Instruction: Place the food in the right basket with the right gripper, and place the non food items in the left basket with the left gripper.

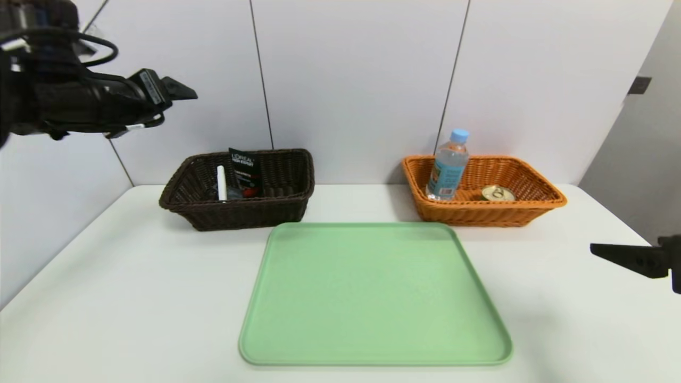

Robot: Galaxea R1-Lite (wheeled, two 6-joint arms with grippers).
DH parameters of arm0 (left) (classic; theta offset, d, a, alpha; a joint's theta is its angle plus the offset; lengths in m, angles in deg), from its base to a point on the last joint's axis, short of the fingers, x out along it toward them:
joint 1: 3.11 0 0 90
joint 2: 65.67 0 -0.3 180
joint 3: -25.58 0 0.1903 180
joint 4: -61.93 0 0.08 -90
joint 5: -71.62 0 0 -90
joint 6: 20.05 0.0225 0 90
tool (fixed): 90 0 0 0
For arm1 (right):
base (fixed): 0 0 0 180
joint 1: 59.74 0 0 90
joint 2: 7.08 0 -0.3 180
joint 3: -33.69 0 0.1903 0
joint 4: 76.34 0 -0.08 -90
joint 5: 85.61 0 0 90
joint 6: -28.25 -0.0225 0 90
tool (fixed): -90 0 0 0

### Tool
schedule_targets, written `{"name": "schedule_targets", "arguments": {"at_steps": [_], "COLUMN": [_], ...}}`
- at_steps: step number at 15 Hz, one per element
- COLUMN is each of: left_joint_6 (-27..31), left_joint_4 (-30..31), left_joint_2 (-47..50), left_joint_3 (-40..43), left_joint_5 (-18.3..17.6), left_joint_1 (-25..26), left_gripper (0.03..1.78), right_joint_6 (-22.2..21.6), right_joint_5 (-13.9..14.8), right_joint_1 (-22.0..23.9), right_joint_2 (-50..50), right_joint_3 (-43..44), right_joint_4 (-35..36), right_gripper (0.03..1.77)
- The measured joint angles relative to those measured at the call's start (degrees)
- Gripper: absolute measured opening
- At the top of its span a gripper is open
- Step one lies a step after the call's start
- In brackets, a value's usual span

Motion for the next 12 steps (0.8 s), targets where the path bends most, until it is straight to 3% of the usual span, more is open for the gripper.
{"name": "schedule_targets", "arguments": {"at_steps": [2, 4, 8, 12], "left_joint_6": [1.5, 2.05, 2.43, 2.88], "left_joint_4": [-8.98, -11.93, -18.58, -22.02], "left_joint_2": [6.78, 12.71, 25.81, 39.8], "left_joint_3": [-0.33, 0.99, 6.62, 18.49], "left_joint_5": [0.17, 2.4, 6.72, 7.31], "left_joint_1": [0.0, 0.44, 0.85, 1.05], "left_gripper": [1.59, 1.62, 1.65, 1.67], "right_joint_6": [2.38, 3.39, 3.56, 3.67], "right_joint_5": [2.5, 5.47, 5.84, 5.78], "right_joint_1": [0.4, 0.27, 0.41, 1.57], "right_joint_2": [1.32, 1.62, -2.79, -11.91], "right_joint_3": [0.46, 0.6, -2.88, -11.58], "right_joint_4": [6.84, 7.67, 7.09, 7.42], "right_gripper": [1.71, 1.71, 1.71, 1.71]}}
